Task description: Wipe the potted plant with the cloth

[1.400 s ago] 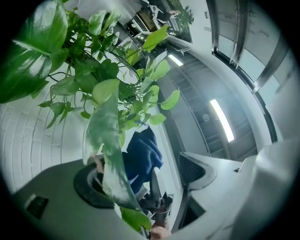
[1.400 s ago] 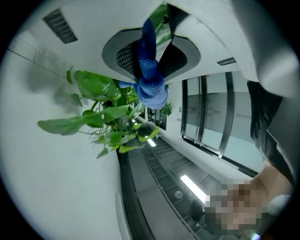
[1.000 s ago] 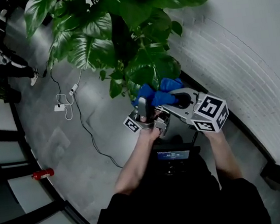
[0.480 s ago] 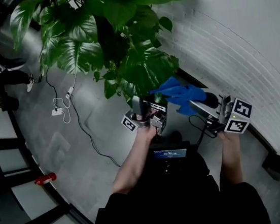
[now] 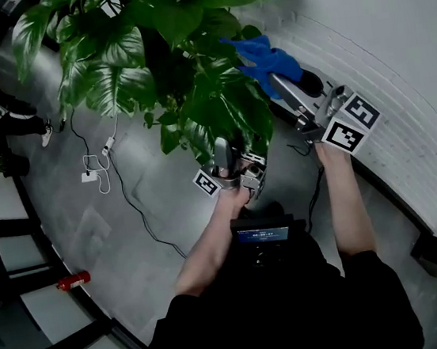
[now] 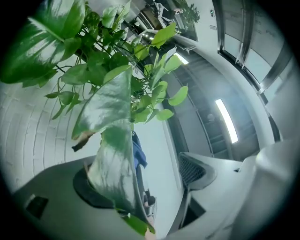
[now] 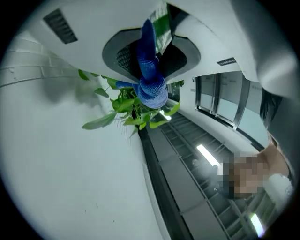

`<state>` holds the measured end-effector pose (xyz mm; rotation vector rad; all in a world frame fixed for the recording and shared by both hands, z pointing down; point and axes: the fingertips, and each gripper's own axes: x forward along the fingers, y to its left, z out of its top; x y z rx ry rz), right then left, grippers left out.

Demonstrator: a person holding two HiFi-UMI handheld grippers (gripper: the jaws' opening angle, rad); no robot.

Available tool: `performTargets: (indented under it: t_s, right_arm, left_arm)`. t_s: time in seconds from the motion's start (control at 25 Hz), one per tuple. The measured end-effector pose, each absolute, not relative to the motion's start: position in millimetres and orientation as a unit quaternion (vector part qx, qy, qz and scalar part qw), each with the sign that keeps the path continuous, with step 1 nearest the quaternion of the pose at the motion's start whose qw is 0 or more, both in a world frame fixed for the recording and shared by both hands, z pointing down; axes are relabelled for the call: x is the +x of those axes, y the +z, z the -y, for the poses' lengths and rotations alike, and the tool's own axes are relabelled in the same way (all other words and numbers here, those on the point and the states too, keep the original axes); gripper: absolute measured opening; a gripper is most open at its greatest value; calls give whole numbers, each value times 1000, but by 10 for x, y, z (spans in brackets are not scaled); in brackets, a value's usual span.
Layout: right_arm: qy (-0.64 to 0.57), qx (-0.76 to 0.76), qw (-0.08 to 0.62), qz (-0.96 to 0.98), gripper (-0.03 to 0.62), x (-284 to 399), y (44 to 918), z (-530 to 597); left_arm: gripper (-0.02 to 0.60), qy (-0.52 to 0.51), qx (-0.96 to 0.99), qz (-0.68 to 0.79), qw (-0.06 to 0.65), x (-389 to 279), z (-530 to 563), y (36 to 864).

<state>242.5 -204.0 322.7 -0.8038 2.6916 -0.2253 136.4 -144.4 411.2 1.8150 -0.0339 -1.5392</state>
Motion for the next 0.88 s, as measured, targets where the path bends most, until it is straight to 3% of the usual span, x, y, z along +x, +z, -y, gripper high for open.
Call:
performTargets:
  t_s: [0.2, 0.88]
  right_arm:
    - [-163, -245, 82, -952, 95, 2043, 4010, 2025]
    - [-220, -175, 76, -957, 95, 2053, 4358, 966]
  left_arm:
    - [420, -604, 707, 13, 368, 1336, 1450, 4059]
    - [420, -611, 701, 28, 367, 1268, 1405, 4070]
